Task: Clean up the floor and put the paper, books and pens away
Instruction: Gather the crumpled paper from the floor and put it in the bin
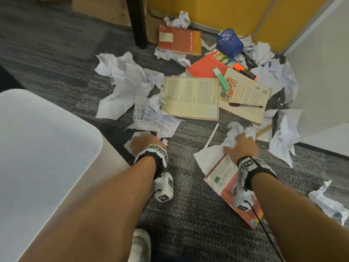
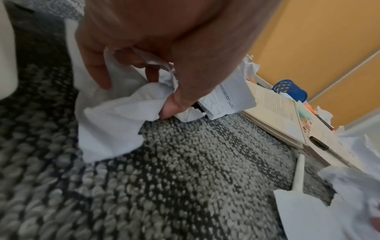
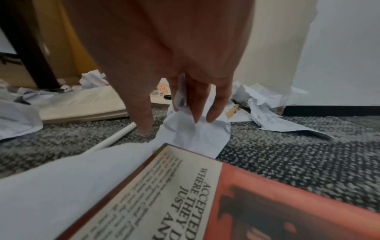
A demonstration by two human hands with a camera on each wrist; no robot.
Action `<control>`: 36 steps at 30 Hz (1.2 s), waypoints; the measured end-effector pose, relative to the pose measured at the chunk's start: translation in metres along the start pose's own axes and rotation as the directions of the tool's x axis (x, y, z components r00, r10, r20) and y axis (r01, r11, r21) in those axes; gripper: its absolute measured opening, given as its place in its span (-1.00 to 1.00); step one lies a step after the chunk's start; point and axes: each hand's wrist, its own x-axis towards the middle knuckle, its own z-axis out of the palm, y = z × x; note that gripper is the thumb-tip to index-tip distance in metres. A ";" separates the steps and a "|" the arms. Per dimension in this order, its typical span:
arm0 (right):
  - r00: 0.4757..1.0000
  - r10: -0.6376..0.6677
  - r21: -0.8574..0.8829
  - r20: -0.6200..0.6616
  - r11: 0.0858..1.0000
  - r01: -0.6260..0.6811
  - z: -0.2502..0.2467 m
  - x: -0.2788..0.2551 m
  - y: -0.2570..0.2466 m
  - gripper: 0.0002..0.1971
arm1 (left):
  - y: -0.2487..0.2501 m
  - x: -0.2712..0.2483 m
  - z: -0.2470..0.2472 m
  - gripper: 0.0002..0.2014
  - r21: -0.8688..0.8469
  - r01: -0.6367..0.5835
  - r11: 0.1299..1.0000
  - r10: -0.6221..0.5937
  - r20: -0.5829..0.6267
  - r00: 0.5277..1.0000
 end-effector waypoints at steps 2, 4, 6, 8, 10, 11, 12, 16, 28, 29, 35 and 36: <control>0.998 0.012 0.049 -0.055 0.999 -0.009 0.000 0.001 -0.004 -0.27 | 0.000 -0.004 -0.003 -0.23 0.002 0.000 1.000 0.000 0.000 1.000; 0.991 0.021 0.116 -0.133 0.993 -0.006 -0.006 0.002 -0.007 -0.31 | 0.002 -0.010 -0.008 -0.38 0.011 -0.036 0.999 0.036 -0.027 0.999; 0.977 0.029 0.148 -0.211 0.989 0.003 -0.015 0.004 -0.011 -0.37 | 0.006 -0.016 -0.014 -0.58 -0.052 -0.121 0.991 0.116 -0.079 0.990; 0.965 0.052 0.174 -0.256 0.985 -0.007 -0.025 0.007 -0.016 -0.43 | 0.012 -0.020 -0.022 -0.69 -0.180 -0.225 0.958 0.198 -0.156 0.968; 0.962 0.087 0.251 -0.259 0.968 -0.020 -0.035 0.010 -0.022 -0.49 | 0.017 -0.019 -0.030 -0.66 -0.267 -0.301 0.916 0.232 -0.259 0.938; 0.961 0.101 0.305 -0.258 0.952 -0.019 -0.039 0.011 -0.023 -0.54 | 0.020 -0.019 -0.034 -0.61 -0.300 -0.335 0.893 0.240 -0.311 0.920; 0.960 0.112 0.363 -0.257 0.932 -0.011 -0.042 0.011 -0.025 -0.60 | 0.024 -0.018 -0.037 -0.54 -0.336 -0.362 0.870 0.241 -0.351 0.905; 0.944 0.058 0.528 -0.326 0.839 0.131 -0.043 0.000 -0.028 -0.74 | 0.041 -0.020 -0.047 -0.29 -0.440 -0.397 0.805 0.210 -0.415 0.885; 0.797 -0.036 0.550 -0.603 0.705 0.448 -0.086 -0.028 -0.039 -0.72 | 0.062 -0.003 -0.066 -0.36 -0.433 -0.380 0.817 0.202 -0.402 0.893; 0.787 -0.019 0.552 -0.616 0.703 0.449 -0.092 -0.027 -0.040 -0.72 | 0.065 -0.002 -0.067 -0.42 -0.425 -0.399 0.813 0.217 -0.415 0.884; 0.799 0.063 0.616 -0.597 0.674 0.407 -0.112 -0.023 -0.040 -0.70 | 0.076 -0.011 -0.074 -0.54 -0.396 -0.478 0.784 0.267 -0.480 0.836; 0.817 0.061 0.638 -0.574 0.658 0.399 -0.114 -0.025 -0.041 -0.71 | 0.077 -0.015 -0.075 -0.54 -0.395 -0.504 0.768 0.284 -0.495 0.821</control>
